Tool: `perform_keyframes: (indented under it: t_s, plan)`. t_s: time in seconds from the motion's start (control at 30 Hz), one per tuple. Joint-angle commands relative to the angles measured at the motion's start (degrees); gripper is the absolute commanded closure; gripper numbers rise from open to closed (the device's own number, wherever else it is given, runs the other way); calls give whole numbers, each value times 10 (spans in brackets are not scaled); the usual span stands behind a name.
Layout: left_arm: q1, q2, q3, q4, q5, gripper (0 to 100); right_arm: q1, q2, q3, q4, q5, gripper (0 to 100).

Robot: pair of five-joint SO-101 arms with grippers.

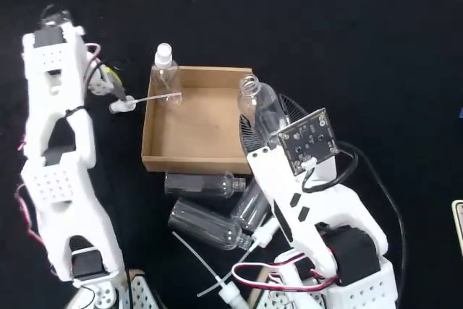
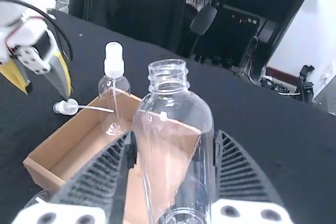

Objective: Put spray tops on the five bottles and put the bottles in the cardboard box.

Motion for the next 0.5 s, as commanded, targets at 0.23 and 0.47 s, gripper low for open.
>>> perform_keyframes:
  t_s: [0.23, 0.47]
  plan:
    - [-15, 89, -156, 86, -70, 717, 8, -11, -3, -18, -3, 858]
    - [-84, 89, -153, 87, -144, 717, 8, -11, -3, -19, -2, 857]
